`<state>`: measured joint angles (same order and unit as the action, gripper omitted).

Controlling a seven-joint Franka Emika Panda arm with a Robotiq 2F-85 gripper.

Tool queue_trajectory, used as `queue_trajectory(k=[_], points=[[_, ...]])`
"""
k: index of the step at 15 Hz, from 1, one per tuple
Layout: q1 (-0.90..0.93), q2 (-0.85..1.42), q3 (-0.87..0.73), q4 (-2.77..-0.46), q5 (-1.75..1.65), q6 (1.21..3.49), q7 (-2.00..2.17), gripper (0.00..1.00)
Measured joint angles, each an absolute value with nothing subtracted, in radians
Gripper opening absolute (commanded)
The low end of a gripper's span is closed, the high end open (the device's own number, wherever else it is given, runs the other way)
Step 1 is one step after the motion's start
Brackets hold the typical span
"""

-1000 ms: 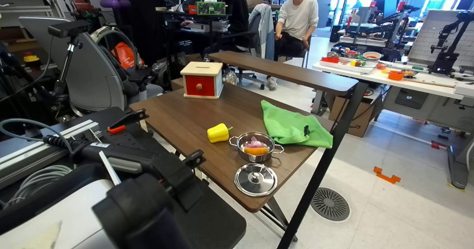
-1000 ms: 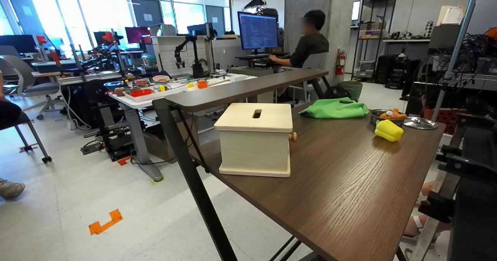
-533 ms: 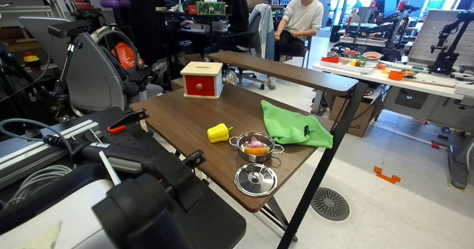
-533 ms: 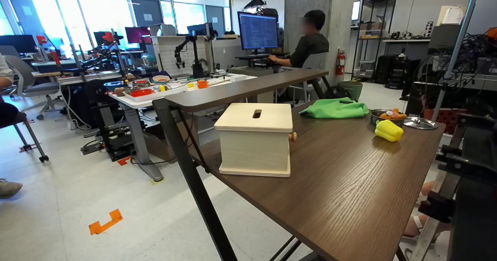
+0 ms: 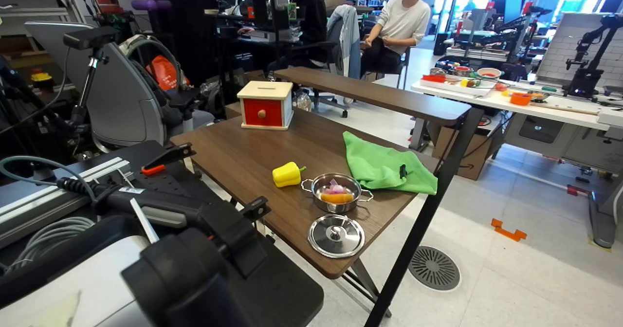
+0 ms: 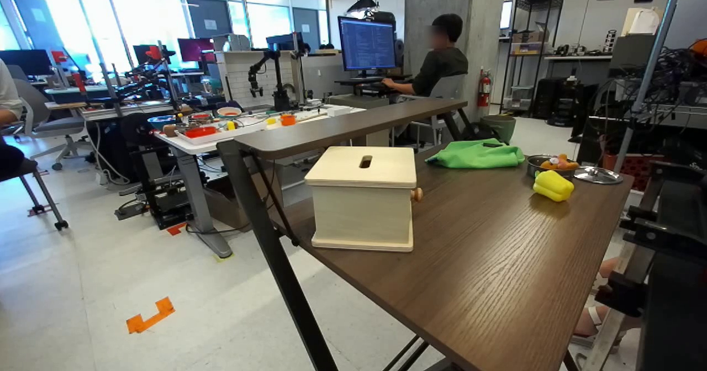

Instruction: Take the plush toy out of the silver pot

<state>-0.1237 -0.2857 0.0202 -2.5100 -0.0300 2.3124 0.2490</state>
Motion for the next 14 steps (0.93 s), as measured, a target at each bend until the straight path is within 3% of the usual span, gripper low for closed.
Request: queue_trajectory(k=[8,14], points=[[-0.151,-0.035,-0.055,-2.58,-0.031,2.589,0.266,1.0],[-0.153,0.175,-0.131,-2.512,-0.033,2.671,0.301,1.0]])
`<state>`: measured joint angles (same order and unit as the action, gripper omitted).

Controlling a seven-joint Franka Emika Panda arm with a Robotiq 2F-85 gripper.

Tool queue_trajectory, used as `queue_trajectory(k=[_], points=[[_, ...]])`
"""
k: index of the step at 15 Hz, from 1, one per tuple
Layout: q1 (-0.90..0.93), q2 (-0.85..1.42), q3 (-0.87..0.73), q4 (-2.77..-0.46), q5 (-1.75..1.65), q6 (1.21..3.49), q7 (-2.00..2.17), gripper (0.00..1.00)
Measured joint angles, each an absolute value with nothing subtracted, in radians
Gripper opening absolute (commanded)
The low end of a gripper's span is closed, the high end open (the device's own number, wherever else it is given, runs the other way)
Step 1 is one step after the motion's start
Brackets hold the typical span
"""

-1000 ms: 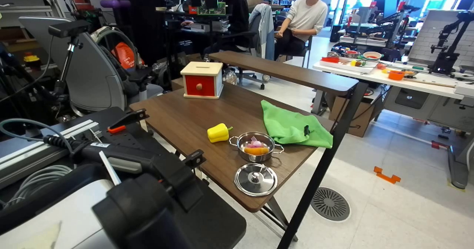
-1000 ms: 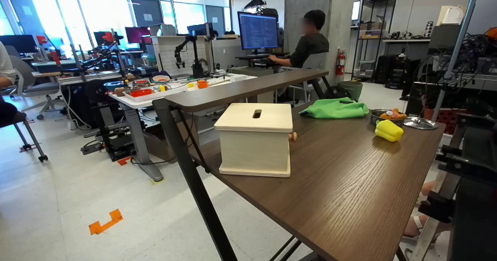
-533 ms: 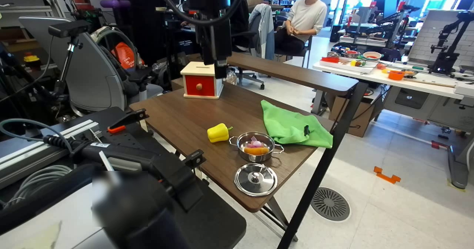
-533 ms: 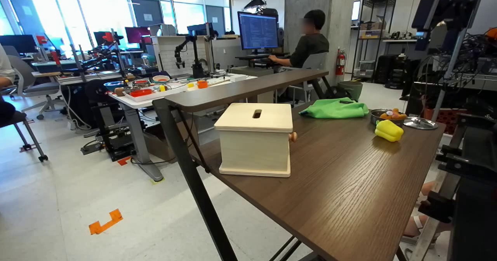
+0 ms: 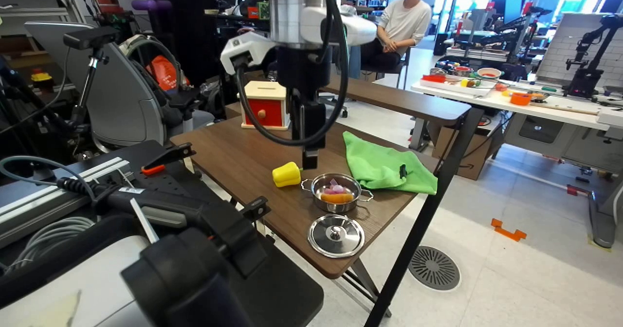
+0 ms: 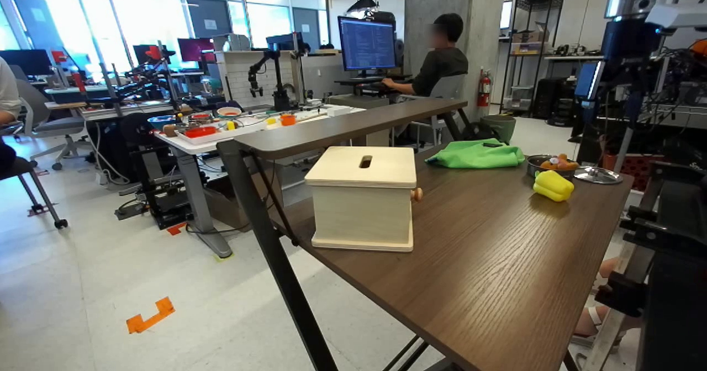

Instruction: Take the plush toy out of the silver pot

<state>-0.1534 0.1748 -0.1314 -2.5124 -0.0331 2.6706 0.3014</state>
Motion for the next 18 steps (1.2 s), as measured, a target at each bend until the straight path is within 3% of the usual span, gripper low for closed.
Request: queue_trajectory(k=[8,18], points=[[-0.146,0.407,-0.189,-2.327,-0.027,2.667,0.335,1.0],[-0.081,0.537,-0.188,-2.183,-0.021,2.651,0.374,1.0]])
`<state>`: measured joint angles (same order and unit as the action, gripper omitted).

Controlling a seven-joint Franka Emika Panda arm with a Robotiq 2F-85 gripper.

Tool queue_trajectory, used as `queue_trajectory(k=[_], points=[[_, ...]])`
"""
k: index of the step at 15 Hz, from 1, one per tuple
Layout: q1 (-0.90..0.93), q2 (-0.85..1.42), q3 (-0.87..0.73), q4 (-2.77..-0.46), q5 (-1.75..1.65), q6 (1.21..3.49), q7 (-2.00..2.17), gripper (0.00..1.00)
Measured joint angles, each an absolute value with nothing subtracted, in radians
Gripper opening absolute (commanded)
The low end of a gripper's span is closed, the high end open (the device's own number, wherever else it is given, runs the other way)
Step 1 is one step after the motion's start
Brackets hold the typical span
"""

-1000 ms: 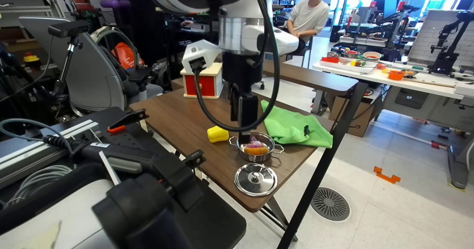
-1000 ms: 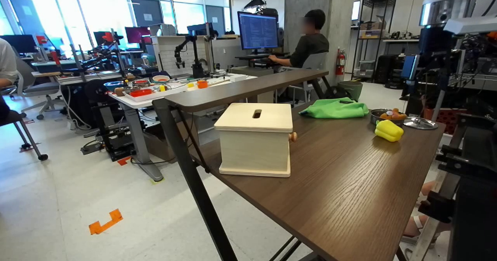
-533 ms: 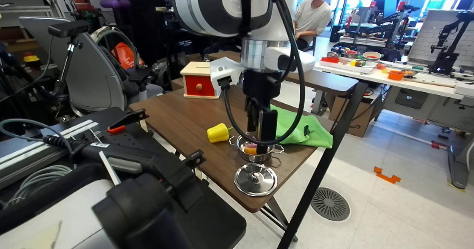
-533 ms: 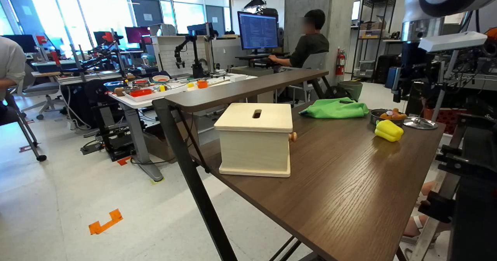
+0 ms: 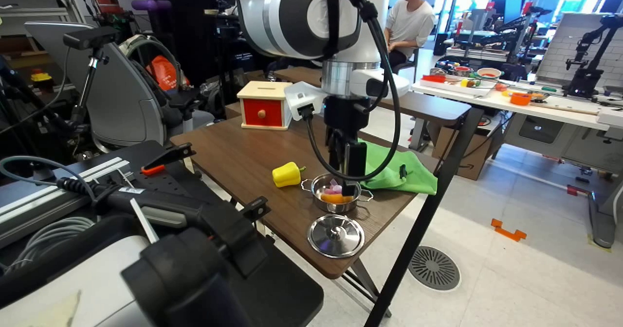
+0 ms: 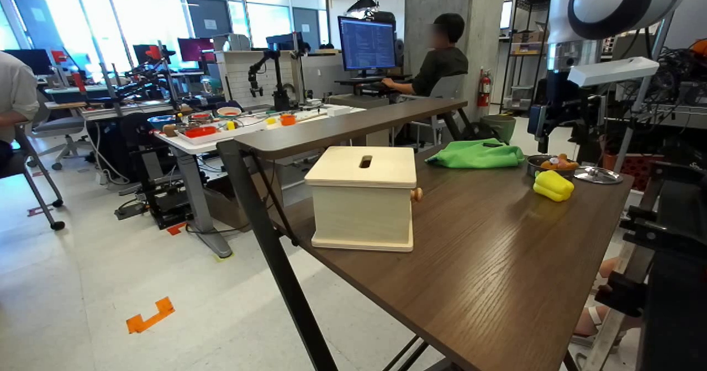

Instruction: Take the plush toy out of the silver pot

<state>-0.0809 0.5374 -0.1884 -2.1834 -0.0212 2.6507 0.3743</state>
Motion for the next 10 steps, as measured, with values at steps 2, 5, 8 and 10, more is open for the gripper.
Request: queue_trajectory(k=[2,5,8,10], points=[[-0.073,0.557,-0.188,-2.164,-0.013,2.645,0.374,1.0],[-0.063,0.584,-0.188,-2.14,-0.009,2.634,0.374,0.66],[-0.06,0.599,-0.188,-2.124,-0.009,2.621,0.374,0.41],[-0.06,0.605,-0.188,-2.118,-0.009,2.617,0.374,0.27]])
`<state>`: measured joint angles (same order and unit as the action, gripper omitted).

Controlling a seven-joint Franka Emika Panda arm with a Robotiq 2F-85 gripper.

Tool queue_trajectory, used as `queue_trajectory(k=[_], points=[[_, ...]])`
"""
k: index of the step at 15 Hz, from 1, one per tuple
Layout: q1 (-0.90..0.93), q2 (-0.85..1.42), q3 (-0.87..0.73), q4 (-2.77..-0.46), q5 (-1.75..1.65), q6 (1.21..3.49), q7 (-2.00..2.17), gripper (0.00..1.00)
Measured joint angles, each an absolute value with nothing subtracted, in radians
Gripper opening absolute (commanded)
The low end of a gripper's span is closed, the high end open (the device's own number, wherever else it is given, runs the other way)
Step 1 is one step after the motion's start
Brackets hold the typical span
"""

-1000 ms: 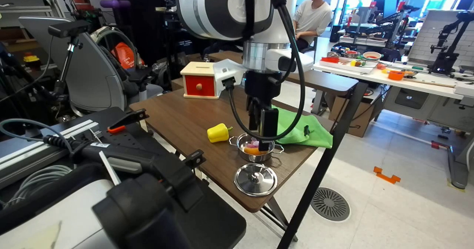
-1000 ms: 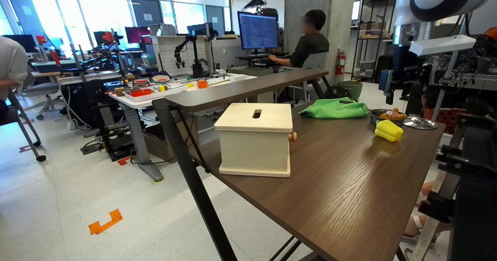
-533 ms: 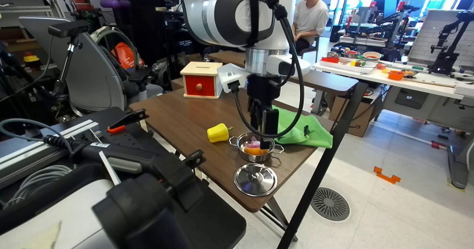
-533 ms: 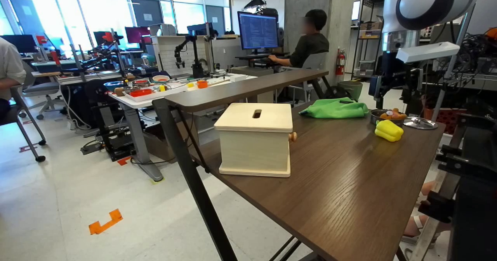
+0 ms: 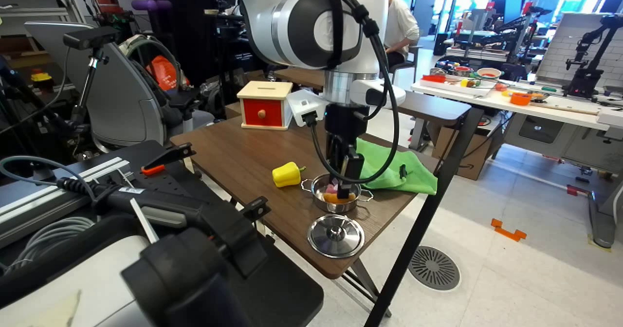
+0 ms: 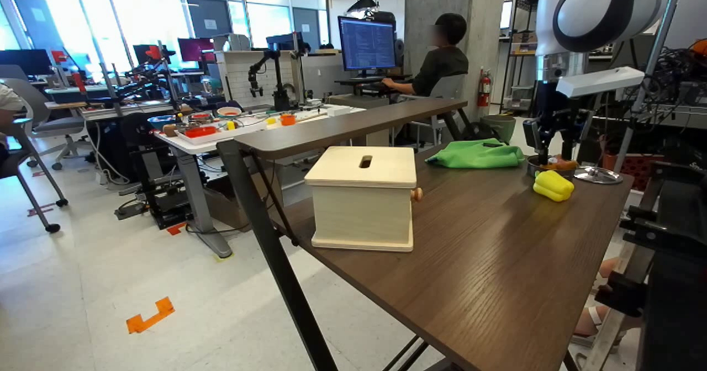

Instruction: Take the plush toy out of the silver pot

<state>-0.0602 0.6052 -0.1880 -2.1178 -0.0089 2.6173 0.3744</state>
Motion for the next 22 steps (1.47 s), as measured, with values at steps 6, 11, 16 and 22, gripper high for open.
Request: queue_trajectory(k=[6,11,16,22], points=[[-0.06,0.609,-0.188,-2.114,-0.008,2.617,0.374,0.0],[-0.059,0.598,-0.188,-2.115,-0.007,2.618,0.374,0.02],[-0.019,0.481,-0.188,-2.165,-0.009,2.634,0.375,0.02],[0.038,0.32,-0.168,-2.216,-0.01,2.657,0.391,0.02]])
